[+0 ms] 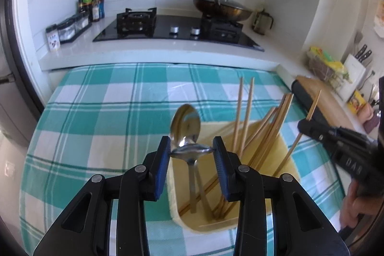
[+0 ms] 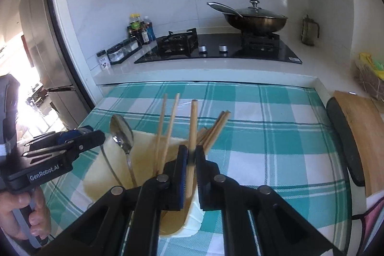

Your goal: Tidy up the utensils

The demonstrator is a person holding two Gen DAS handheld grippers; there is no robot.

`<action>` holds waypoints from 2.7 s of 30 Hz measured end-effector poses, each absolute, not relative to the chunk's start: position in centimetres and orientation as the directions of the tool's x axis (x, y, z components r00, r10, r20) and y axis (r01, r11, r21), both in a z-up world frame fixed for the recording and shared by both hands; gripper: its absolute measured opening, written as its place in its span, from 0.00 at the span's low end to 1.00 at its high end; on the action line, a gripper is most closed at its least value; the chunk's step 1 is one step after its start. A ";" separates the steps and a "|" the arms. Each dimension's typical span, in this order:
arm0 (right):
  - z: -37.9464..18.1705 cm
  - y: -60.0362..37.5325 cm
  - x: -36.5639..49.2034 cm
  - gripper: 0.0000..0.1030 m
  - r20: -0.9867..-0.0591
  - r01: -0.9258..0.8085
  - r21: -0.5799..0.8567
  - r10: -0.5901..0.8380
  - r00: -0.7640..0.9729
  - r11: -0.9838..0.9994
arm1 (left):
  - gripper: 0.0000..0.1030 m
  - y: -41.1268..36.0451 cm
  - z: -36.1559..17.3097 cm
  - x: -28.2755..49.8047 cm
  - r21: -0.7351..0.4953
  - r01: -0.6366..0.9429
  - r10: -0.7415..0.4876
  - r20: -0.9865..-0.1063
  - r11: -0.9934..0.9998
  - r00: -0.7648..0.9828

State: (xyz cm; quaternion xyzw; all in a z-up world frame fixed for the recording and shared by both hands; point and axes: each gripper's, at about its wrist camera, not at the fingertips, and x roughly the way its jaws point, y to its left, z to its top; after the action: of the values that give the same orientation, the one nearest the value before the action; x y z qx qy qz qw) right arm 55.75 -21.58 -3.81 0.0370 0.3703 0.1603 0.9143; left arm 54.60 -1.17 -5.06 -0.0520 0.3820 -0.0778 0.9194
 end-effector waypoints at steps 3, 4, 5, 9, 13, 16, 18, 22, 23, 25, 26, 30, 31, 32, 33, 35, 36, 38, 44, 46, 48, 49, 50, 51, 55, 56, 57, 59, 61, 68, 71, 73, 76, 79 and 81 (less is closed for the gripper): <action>-3.5 -22.8 56.0 0.10 -0.664 -0.233 0.235 0.331 0.670 0.944 | 0.60 -0.3 -3.4 52.7 -0.141 0.096 -0.166 -0.666 0.985 0.727; -2.7 -23.1 55.5 0.10 -0.651 -0.230 0.233 0.327 0.685 0.945 | 0.68 0.1 -2.4 51.7 -0.134 0.095 -0.160 -0.649 0.986 0.744; -1.7 -23.5 54.6 0.11 -0.633 -0.228 0.225 0.319 0.705 0.948 | 0.72 0.5 -1.2 50.5 -0.127 0.096 -0.154 -0.625 0.987 0.765; 3.7 -24.8 49.8 0.59 -0.508 -0.245 0.204 0.316 0.801 0.948 | 0.99 1.6 3.8 44.1 -0.087 0.073 -0.108 -0.517 0.994 0.849; 7.7 -25.6 42.8 0.70 -0.412 -0.269 0.168 0.315 0.855 0.948 | 0.99 1.7 6.2 36.9 -0.073 0.042 -0.069 -0.436 0.996 0.897; 8.3 -25.4 37.5 0.83 -0.380 -0.274 0.154 0.313 0.871 0.949 | 1.00 1.5 5.6 31.8 -0.120 0.058 -0.103 -0.413 0.991 0.905; 7.6 -24.9 33.9 0.88 -0.383 -0.272 0.129 0.301 0.873 0.954 | 1.00 1.2 4.5 29.2 -0.168 0.062 -0.132 -0.441 0.984 0.888; 5.3 -24.0 28.2 1.00 -0.406 -0.249 0.096 0.267 0.874 0.964 | 1.00 0.5 2.8 25.1 -0.157 -0.017 -0.060 -0.472 0.987 0.880; 4.8 -23.9 27.1 1.00 -0.407 -0.251 0.096 0.268 0.873 0.963 | 1.00 0.4 2.7 24.4 -0.141 -0.030 -0.041 -0.473 0.990 0.880; 3.8 -23.6 25.3 1.00 -0.419 -0.273 0.097 0.288 0.861 0.957 | 1.00 -0.2 2.8 23.1 -0.094 -0.054 0.004 -0.469 0.994 0.883; 3.4 -23.4 24.8 1.00 -0.427 -0.278 0.090 0.289 0.857 0.956 | 1.00 -0.5 2.9 22.7 -0.071 -0.067 0.027 -0.465 0.995 0.885; 3.2 -23.0 23.0 1.00 -0.429 -0.249 0.066 0.253 0.867 0.966 | 1.00 -1.6 3.2 22.2 0.038 -0.130 0.133 -0.445 0.991 0.886; 3.3 -23.1 22.7 1.00 -0.425 -0.247 0.069 0.252 0.869 0.967 | 1.00 -1.9 3.2 22.0 0.057 -0.144 0.154 -0.441 0.988 0.884; 3.5 -23.1 22.5 1.00 -0.423 -0.241 0.068 0.247 0.872 0.968 | 1.00 -2.0 3.2 21.9 0.067 -0.149 0.163 -0.438 0.987 0.884; 3.7 -23.1 22.2 1.00 -0.423 -0.233 0.061 0.237 0.875 0.971 | 1.00 -2.1 3.3 21.8 0.069 -0.148 0.163 -0.438 0.987 0.884; 3.9 -23.0 21.8 1.00 -0.421 -0.222 0.044 0.219 0.880 0.974 | 1.00 -2.2 3.3 21.4 0.058 -0.138 0.149 -0.440 0.989 0.885; 4.0 -23.0 21.6 1.00 -0.418 -0.216 0.040 0.213 0.883 0.976 | 1.00 -2.2 3.3 21.3 0.052 -0.133 0.142 -0.440 0.990 0.887; 4.2 -23.1 21.6 1.00 -0.412 -0.218 0.043 0.216 0.885 0.975 | 1.00 -2.3 3.3 21.2 0.050 -0.129 0.138 -0.444 0.990 0.886; 4.4 -22.9 21.0 1.00 -0.401 -0.215 0.032 0.210 0.892 0.976 | 1.00 -2.5 3.2 21.3 0.039 -0.120 0.124 -0.465 0.992 0.877; 4.4 -22.8 20.9 1.00 -0.397 -0.220 0.033 0.215 0.893 0.975 | 1.00 -2.6 3.2 21.2 0.048 -0.125 0.133 -0.464 0.991 0.876; 4.4 -22.7 20.9 1.00 -0.395 -0.219 0.030 0.213 0.894 0.975 | 1.00 -2.7 3.2 21.0 0.049 -0.123 0.131 -0.464 0.991 0.876; 4.4 -22.6 20.8 1.00 -0.394 -0.220 0.029 0.213 0.894 0.975 | 1.00 -2.7 3.2 21.0 0.049 -0.122 0.131 -0.465 0.991 0.876; 4.4 -22.6 20.9 1.00 -0.395 -0.220 0.028 0.213 0.893 0.975 | 1.00 -2.7 3.2 21.0 0.049 -0.122 0.130 -0.466 0.991 0.875; 4.4 -22.5 20.8 1.00 -0.396 -0.224 0.030 0.217 0.892 0.974 | 1.00 -2.8 3.2 20.9 0.049 -0.121 0.130 -0.467 0.991 0.875; 4.4 -22.4 20.6 1.00 -0.398 -0.239 0.038 0.234 0.887 0.970 | 1.00 -2.7 3.2 21.0 0.046 -0.121 0.128 -0.471 0.992 0.873; 4.4 -22.4 20.6 1.00 -0.399 -0.239 0.037 0.233 0.887 0.970 | 1.00 -2.7 3.2 21.0 0.044 -0.120 0.126 -0.472 0.992 0.872; 4.4 -22.4 20.6 1.00 -0.399 -0.238 0.036 0.233 0.887 0.971 | 1.00 -2.7 3.2 20.9 0.042 -0.120 0.125 -0.473 0.992 0.872; 4.5 -22.4 20.5 1.00 -0.398 -0.239 0.037 0.233 0.887 0.970 | 1.00 -2.5 3.3 20.9 0.039 -0.119 0.123 -0.474 0.992 0.872; 4.5 -22.4 20.5 1.00 -0.398 -0.239 0.035 0.233 0.888 0.970 | 1.00 -2.6 3.4 20.9 0.035 -0.116 0.119 -0.473 0.993 0.873; 4.7 -22.2 20.1 1.00 -0.396 -0.245 0.033 0.238 0.887 0.969 | 1.00 -2.6 3.5 20.6 0.020 -0.102 0.100 -0.473 0.995 0.875; 4.8 -22.3 20.0 1.00 -0.395 -0.248 0.030 0.239 0.887 0.968 | 1.00 -2.5 3.5 20.6 0.018 -0.100 0.096 -0.476 0.995 0.874; 4.8 -22.3 19.9 1.00 -0.395 -0.249 0.030 0.240 0.886 0.968 | 1.00 -2.5 3.5 20.7 0.018 -0.100 0.096 -0.478 0.995 0.873; 4.8 -22.3 19.9 1.00 -0.394 -0.250 0.031 0.242 0.886 0.968 | 1.00 -2.5 3.5 20.7 0.018 -0.101 0.097 -0.480 0.995 0.872; 4.9 -22.2 19.9 1.00 -0.394 -0.254 0.030 0.245 0.886 0.967 | 1.00 -2.4 3.4 20.8 0.015 -0.099 0.094 -0.485 0.995 0.870; 4.9 -22.1 19.8 1.00 -0.395 -0.258 0.029 0.248 0.885 0.966 | 1.00 -2.4 3.3 20.8 0.012 -0.098 0.092 -0.487 0.995 0.869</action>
State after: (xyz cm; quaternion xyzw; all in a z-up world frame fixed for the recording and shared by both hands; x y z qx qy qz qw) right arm 19.77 -22.15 4.86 -0.0121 0.2016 0.1302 0.9707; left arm 20.81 -2.41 3.35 -0.0066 0.2516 0.0491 0.9666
